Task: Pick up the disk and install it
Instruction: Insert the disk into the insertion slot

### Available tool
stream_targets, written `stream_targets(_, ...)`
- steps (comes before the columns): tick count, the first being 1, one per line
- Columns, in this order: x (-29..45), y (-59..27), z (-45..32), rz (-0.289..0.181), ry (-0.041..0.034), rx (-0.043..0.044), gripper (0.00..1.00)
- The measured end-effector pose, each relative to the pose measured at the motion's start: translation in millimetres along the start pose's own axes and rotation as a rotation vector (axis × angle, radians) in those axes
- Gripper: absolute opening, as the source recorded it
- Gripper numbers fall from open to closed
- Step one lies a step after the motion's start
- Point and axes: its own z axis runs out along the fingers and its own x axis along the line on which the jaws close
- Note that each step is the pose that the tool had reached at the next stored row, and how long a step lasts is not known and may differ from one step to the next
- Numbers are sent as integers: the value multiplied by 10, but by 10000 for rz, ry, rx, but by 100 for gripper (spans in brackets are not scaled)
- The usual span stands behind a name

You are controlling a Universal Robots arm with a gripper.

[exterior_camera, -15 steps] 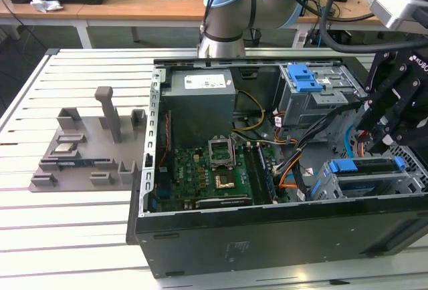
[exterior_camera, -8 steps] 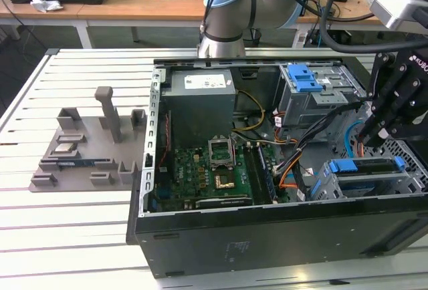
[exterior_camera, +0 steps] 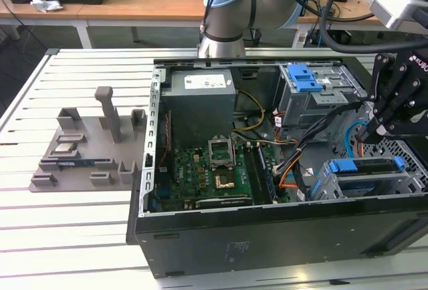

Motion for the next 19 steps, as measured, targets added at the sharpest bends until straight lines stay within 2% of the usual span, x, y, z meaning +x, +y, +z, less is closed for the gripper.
stream_targets(4, -12, -45, -3, -1, -4, -3, 11)
stream_targets(15, -110, -410, -1, 0, 3, -69, 11)
stream_targets(17, -118, -463, 6, -2, 2, -73, 11)
stream_targets(19, -118, -479, 25, 0, 5, -72, 11)
